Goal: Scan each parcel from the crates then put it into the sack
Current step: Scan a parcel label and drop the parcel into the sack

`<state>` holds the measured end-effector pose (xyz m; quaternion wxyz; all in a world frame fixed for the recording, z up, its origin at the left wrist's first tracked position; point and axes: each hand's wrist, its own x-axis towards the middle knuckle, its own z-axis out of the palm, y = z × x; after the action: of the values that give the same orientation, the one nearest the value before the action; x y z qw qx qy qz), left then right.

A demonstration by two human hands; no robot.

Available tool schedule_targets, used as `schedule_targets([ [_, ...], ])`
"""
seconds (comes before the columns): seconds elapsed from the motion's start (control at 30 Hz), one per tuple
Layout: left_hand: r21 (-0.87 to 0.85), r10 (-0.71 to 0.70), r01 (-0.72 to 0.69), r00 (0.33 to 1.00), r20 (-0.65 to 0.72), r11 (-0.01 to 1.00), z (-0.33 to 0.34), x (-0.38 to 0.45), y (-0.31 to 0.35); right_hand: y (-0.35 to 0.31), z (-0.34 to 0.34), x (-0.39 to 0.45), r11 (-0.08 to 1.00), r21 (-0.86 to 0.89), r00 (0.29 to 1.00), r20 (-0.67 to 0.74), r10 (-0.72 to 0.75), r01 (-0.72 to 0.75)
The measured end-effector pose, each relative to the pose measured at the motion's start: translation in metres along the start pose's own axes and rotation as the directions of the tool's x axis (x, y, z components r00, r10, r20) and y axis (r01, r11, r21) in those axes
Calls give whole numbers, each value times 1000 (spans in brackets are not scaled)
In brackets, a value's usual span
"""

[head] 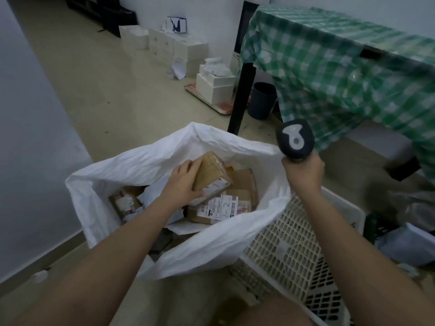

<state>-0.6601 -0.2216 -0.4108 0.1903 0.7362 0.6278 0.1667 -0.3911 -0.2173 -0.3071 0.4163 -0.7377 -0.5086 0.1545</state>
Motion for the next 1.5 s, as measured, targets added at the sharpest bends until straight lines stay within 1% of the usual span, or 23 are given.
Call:
schedule_targets([
  [0.1,27,-31,31,999,7,999,2,15,-5,-12,-13,6,980,197,986,-165,2,31],
  [0.17,76,-29,27,999,25,997,5,24,-4,-14,-14,4,966,254,979,-204,3,50],
  [0.23,113,-29,23,998,55,993,3,30,-1,-13,-11,0,968,248,988,-157,6,33],
  [0.33,157,-26,13,997,79,988,-1,35,3,-10,-11,-6,987,160,999,-46,-18,25],
  [0.43,336,-9,7,1000,6,942,-1,29,9,-3,-11,-6,997,79,1000,27,1,-3],
  [0.47,358,-14,9,1000,11,934,0,27,10,-2,-11,-7,998,61,999,33,15,-17],
  [0.5,344,-22,7,999,40,939,0,26,10,1,-10,-7,998,51,999,32,25,-27],
  [0.57,185,-28,13,997,78,983,-7,27,10,4,-11,-9,998,51,999,23,35,-36],
  [0.6,72,-35,32,999,41,997,-13,28,11,5,-12,-11,998,52,999,20,37,-38],
  [0.67,-113,-85,72,991,-107,991,-26,30,12,6,-14,-14,998,58,999,12,34,-35],
  [0.73,-124,-95,72,977,-192,990,-34,34,10,4,-16,-18,998,62,1000,2,29,-29],
  [0.87,-115,-49,36,993,-109,993,-37,48,6,1,-18,-21,995,90,999,-16,50,-48],
  [0.93,-114,-30,18,993,-111,993,-36,60,11,-1,-20,-21,993,99,998,-17,60,-58],
  [1.0,-47,17,-22,994,-108,999,-34,73,22,0,-22,-19,993,107,998,-19,57,-55],
  [1.1,184,99,-81,991,-90,980,-35,96,46,3,-25,-13,992,112,997,-34,65,-61],
  [1.17,340,107,-62,987,-117,938,-37,111,57,10,-25,-6,992,102,996,-42,72,-68],
  [1.2,382,98,-35,985,-145,924,-39,118,60,12,-25,-1,993,94,996,-47,71,-66],
  [1.23,368,79,-7,980,-182,930,-43,126,63,13,-25,6,995,80,997,-49,62,-58],
  [1.27,299,57,11,974,-219,954,-47,134,68,13,-24,16,997,70,997,-53,50,-46],
  [1.33,132,54,-11,943,-327,991,-60,149,82,6,-27,39,998,55,997,-72,28,-24],
  [1.37,92,58,-25,920,-387,995,-69,158,91,-1,-30,51,999,39,996,-87,13,-9],
  [1.43,44,52,-36,875,-482,998,-93,172,110,-22,-37,80,999,43,987,-161,-8,15],
  [1.5,-19,46,-65,854,-518,998,-113,180,121,-44,-48,102,995,95,962,-273,5,21],
])
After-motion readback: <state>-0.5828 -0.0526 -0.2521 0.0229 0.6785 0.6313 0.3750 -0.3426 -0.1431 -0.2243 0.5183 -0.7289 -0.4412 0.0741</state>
